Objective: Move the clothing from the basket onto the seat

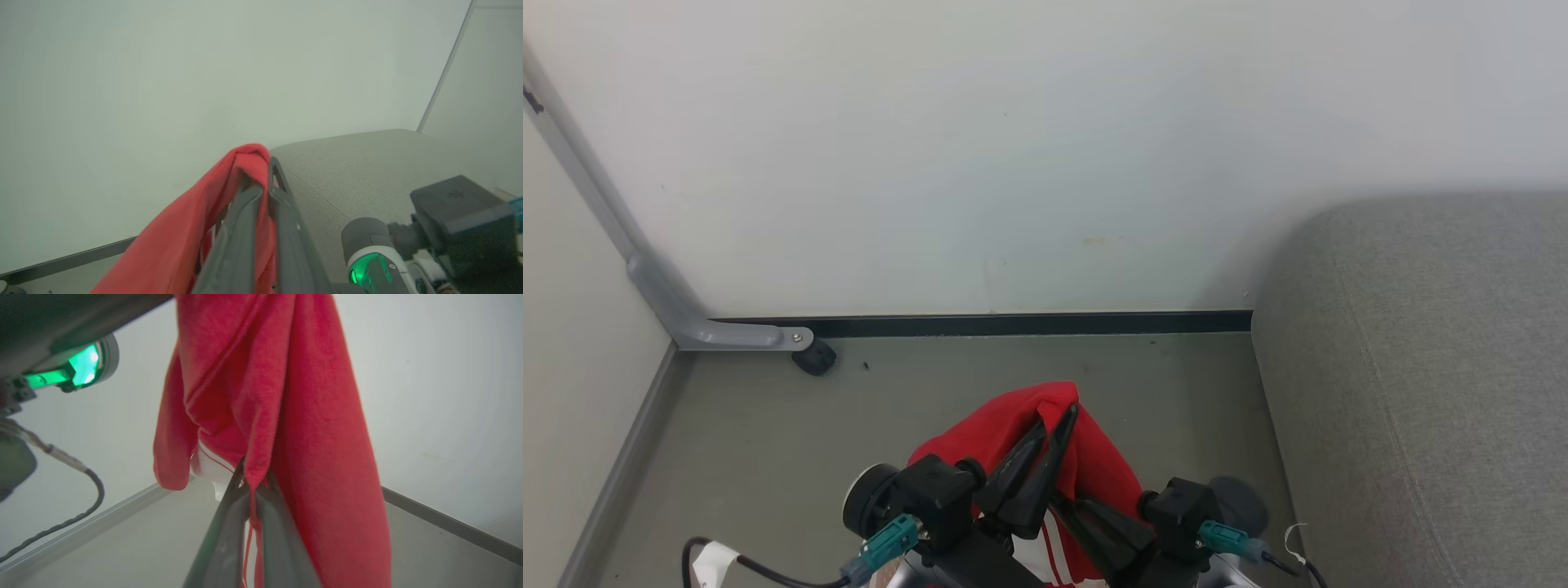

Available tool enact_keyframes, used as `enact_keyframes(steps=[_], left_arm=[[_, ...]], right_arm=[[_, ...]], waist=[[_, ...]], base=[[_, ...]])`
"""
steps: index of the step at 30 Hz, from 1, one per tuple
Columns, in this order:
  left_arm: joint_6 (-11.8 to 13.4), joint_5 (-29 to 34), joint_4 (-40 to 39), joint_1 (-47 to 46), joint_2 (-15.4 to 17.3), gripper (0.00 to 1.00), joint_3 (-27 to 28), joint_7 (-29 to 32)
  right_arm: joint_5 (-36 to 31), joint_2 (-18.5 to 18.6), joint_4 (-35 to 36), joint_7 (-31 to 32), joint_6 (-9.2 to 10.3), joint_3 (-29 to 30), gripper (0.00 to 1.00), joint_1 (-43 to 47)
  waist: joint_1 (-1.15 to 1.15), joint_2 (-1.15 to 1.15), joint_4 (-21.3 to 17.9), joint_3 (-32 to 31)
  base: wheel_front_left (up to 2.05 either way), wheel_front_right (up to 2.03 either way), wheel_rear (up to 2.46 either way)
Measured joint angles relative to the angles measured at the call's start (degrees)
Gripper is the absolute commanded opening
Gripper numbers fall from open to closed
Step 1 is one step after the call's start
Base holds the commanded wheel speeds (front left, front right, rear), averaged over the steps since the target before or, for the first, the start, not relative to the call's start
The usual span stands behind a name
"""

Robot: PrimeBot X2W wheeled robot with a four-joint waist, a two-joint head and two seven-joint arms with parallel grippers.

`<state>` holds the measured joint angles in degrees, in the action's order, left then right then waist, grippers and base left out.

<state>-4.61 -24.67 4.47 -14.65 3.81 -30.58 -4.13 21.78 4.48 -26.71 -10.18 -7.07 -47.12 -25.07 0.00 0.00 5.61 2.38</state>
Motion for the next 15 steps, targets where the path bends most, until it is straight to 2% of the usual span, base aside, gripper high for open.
enact_keyframes(steps=[9, 10, 11, 12, 13, 14, 15], left_arm=[[0.0, 0.0, 0.0, 0.0, 0.0, 0.0, -0.2, 0.8], [0.0, 0.0, 0.0, 0.0, 0.0, 0.1, -0.2, 0.9], [0.0, 0.0, 0.0, 0.0, 0.0, 0.35, -0.2, 1.0], [0.0, -0.2, 0.0, 0.0, 0.0, 0.51, -0.2, 1.0], [0.0, -0.4, 0.0, 0.0, 0.0, 0.92, -0.3, 1.3], [0.0, -0.4, 0.0, 0.0, 0.1, 1.0, -0.3, 1.5], [0.0, -0.4, 0.0, 0.1, 0.1, 1.0, -0.3, 1.5]], right_arm=[[2.7, -0.1, -2.3, -1.3, 0.0, -0.9, 0.0, -1.9], [3.0, -0.1, -2.6, -1.6, 0.0, -0.8, 0.0, -2.2], [3.2, -0.1, -2.8, -1.7, 0.0, -0.8, 0.0, -2.5], [3.4, -0.1, -3.0, -1.9, 0.0, -0.7, 0.0, -2.7], [3.5, -0.1, -3.2, -2.1, 0.0, -0.5, 0.0, -2.8], [3.5, -0.1, -3.3, -2.2, 0.0, -0.3, 0.0, -2.9], [3.6, -0.1, -3.5, -2.4, 0.0, -0.1, 0.0, -3.0]], waist=[[0.0, 0.0, 0.2, 0.3], [0.0, 0.0, 0.2, 0.3], [0.0, 0.0, 0.1, 0.3], [0.0, 0.0, 0.1, 0.3], [0.0, 0.0, 0.0, 0.3], [0.0, 0.0, -0.1, 0.3], [0.0, 0.0, -0.2, 0.3]], base=[[0.0, 0.0, 0.0], [0.0, 0.0, 0.0], [0.0, 0.0, 0.0], [0.0, 0.0, 0.0], [0.0, 0.0, 0.0], [0.0, 0.0, 0.0], [0.0, 0.0, 0.0]])
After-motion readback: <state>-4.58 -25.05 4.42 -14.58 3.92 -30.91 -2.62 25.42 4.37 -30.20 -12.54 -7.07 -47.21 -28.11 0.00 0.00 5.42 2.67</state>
